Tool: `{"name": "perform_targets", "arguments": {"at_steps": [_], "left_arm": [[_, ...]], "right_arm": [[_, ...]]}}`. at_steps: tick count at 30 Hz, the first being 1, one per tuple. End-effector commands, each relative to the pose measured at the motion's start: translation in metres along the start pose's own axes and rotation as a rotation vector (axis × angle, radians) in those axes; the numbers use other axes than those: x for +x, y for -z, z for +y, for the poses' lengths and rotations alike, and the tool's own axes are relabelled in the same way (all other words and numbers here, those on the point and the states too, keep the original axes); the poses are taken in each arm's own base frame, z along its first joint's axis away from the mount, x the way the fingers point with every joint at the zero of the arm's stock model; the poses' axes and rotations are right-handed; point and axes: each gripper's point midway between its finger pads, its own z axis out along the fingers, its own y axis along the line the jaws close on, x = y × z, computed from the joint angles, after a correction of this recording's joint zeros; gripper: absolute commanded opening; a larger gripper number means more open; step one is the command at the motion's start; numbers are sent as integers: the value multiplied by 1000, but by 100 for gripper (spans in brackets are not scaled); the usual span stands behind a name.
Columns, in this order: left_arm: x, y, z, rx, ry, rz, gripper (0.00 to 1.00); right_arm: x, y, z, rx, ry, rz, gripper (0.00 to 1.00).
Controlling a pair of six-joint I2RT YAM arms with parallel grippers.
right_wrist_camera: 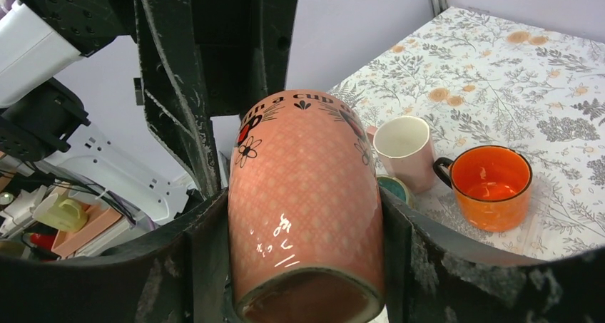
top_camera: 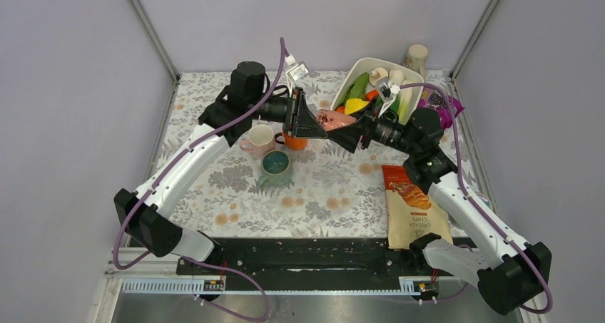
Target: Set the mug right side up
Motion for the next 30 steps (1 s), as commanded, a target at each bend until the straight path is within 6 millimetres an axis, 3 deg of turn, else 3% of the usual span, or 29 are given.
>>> {"name": "perform_targets", "arguments": {"at_steps": [1, 5, 7, 14, 15, 17, 18, 20, 22, 23, 29, 30], "left_arm": [[-24, -1, -13, 46, -36, -56, 28], [-24, -1, -20, 89, -28, -57, 18], [-23, -2, -23, 113, -17, -59, 2], [-17, 5, -28, 126, -83, -44, 0], [-18, 7, -32, 135, -95, -43, 6], [-22, 13, -33, 132, -93, -57, 39], [-25, 14, -33, 127, -96, -66, 48], [-28, 15, -33, 122, -94, -79, 55], [-28, 12, -31, 126, -71, -81, 56], [-27, 11, -29, 131, -59, -77, 52], [-13, 4, -11, 95, 5, -31, 1], [-12, 4, -7, 74, 4, -32, 0]], "right_arm": [[-21, -5, 40, -179, 100, -61, 0], [-7, -13, 41, -232, 103, -15, 0], [-2, -17, 42, -258, 100, -2, 0], [-2, -18, 46, -276, 103, -5, 0], [-1, -17, 44, -268, 119, 1, 0], [4, -15, 39, -240, 149, 13, 0], [7, -14, 36, -225, 154, 19, 0], [9, -14, 35, -219, 149, 25, 0], [6, -16, 39, -242, 140, 11, 0], [4, -16, 41, -255, 136, 4, 0], [2, -17, 43, -254, 147, -7, 0], [4, -18, 40, -248, 152, 0, 0]]}}
